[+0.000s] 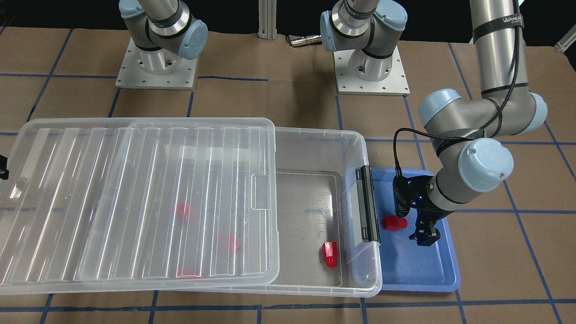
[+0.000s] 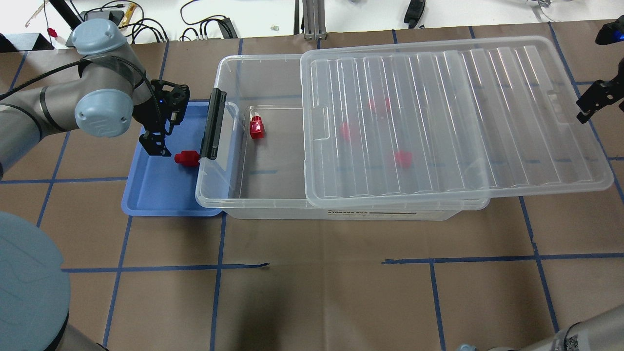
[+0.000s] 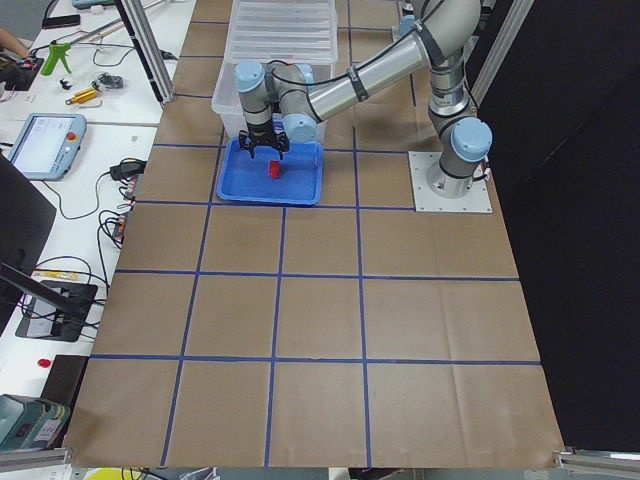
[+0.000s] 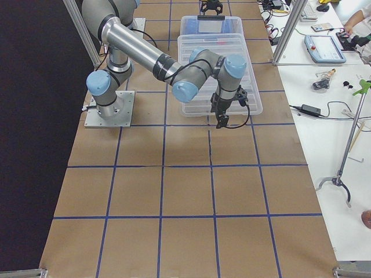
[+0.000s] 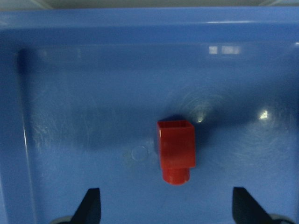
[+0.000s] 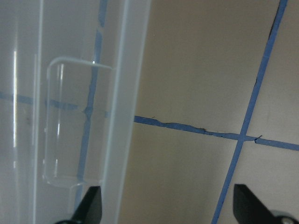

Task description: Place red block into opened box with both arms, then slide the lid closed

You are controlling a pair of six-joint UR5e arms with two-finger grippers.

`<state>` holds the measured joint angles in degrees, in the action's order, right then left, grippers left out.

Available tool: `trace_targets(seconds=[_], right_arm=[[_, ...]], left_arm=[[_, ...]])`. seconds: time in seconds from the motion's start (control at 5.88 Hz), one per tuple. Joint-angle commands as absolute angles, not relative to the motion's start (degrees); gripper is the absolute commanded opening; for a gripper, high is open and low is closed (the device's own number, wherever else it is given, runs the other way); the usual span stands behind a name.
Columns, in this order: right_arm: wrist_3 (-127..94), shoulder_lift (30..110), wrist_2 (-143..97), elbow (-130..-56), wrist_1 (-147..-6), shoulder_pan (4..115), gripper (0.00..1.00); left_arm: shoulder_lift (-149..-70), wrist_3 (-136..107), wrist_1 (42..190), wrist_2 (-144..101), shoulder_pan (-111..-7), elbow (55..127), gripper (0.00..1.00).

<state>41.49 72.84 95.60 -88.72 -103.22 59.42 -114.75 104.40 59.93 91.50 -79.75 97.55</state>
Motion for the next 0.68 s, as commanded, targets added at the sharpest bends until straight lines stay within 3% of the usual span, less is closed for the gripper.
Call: trace_targets(seconds=[0.0, 0.17, 0.34, 0.51], right_arm=[[40.7, 74.17, 95.71, -88.86, -102.22, 59.41, 1.0], [36.95, 76.88, 95.54, -88.51, -98.04, 59.59, 1.0], [32.3, 78.91, 94.93, -88.59, -95.13, 60.2, 1.0], [28.6, 80.23, 93.01, -88.59, -92.23, 61.68, 1.0]], left_arm=[[-118.63, 104.5, 50.95, 91.76, -79.89, 101.4, 0.98], [-119.44, 104.41, 49.41, 91.93, -79.89, 102.99, 0.98], [-119.36, 104.33, 49.13, 91.41, -79.98, 103.44, 0.81], [-119.27, 104.33, 49.13, 91.41, -80.33, 103.45, 0.37]])
